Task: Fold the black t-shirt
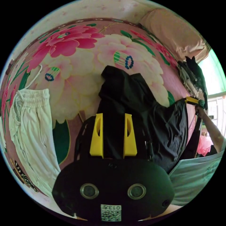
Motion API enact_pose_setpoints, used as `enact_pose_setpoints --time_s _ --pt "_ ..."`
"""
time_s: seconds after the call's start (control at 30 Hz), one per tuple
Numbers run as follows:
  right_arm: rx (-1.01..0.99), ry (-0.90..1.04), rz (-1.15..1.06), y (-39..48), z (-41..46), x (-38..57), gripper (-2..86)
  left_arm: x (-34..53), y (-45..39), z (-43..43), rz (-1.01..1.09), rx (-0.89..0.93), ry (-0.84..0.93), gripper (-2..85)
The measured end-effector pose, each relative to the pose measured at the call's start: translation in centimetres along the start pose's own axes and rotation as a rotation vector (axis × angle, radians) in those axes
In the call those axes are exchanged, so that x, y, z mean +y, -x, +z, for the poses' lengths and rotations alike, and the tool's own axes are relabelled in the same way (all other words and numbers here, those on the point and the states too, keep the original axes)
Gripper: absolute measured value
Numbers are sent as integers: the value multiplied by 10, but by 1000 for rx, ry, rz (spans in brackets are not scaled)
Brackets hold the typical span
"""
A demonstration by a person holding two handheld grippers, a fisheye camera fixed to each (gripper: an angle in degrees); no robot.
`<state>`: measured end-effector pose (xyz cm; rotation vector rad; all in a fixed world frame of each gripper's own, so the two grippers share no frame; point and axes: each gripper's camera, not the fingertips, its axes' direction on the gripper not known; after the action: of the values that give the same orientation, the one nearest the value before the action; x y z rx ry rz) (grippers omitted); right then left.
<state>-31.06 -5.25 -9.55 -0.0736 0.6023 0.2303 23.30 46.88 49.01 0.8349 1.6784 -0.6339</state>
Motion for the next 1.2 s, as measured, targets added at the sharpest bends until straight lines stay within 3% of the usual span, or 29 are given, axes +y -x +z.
enact_pose_setpoints --time_s 0.2,0.3,0.37,0.77,0.83,0.93,1.03,1.2 --pt "-4 15 -38 20 11 -16 37 29 -26 7 -71 -148 -99 25" --pt "140 17 -133 47 13 -22 21 28 -36 3 -82 -149 -60 8" --pt "258 -24 -116 53 5 -28 14 31 -43 -20 -97 -186 -147 3" --pt "400 -200 91 -1 -34 -66 13 -11 -75 -87 -2 -215 -402 4" --pt "437 -221 91 -1 -36 -83 15 -24 -76 -85 8 -233 -402 10" --pt "395 -113 62 -1 -15 -115 24 -40 -61 -58 -20 -121 -289 31" --pt "359 -12 107 -3 0 -129 41 -13 -39 -60 -104 -119 -280 49" --pt "315 -257 251 -3 -48 -101 53 80 -9 -87 -151 -171 -274 86"
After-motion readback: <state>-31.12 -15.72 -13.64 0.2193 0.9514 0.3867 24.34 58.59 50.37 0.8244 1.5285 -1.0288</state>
